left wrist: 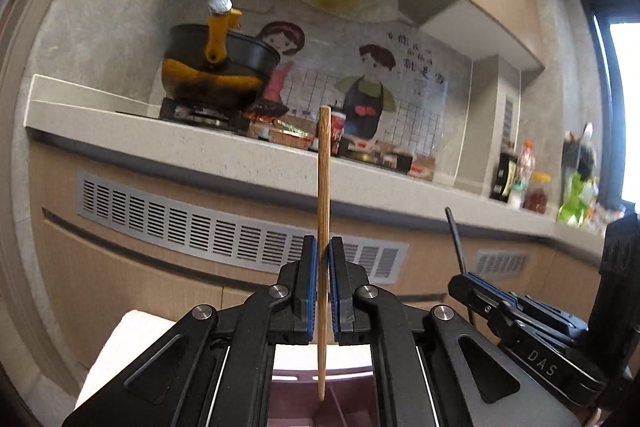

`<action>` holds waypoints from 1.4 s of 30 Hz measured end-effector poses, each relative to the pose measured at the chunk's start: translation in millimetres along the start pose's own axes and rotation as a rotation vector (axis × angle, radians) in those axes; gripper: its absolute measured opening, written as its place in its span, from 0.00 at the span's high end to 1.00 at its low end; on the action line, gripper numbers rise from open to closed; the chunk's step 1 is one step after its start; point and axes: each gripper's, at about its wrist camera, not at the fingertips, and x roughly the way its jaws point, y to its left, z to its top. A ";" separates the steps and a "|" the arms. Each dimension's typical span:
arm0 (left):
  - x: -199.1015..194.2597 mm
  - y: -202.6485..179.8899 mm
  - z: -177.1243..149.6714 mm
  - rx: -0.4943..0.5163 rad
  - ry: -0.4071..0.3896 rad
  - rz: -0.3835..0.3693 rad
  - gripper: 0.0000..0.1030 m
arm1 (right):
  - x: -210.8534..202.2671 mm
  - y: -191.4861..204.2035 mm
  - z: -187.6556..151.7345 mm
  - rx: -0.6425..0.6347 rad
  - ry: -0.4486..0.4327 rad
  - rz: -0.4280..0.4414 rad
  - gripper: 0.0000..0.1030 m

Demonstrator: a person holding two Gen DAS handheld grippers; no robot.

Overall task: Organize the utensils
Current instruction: 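Lift the chopstick and spatula and drop them into the maroon caddy, then grasp the blue plastic spoon with the right gripper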

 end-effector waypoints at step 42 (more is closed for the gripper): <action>-59.2 38.8 -107.2 0.022 0.428 0.093 0.43 | -11.4 10.3 -165.8 -0.246 0.545 -0.153 0.05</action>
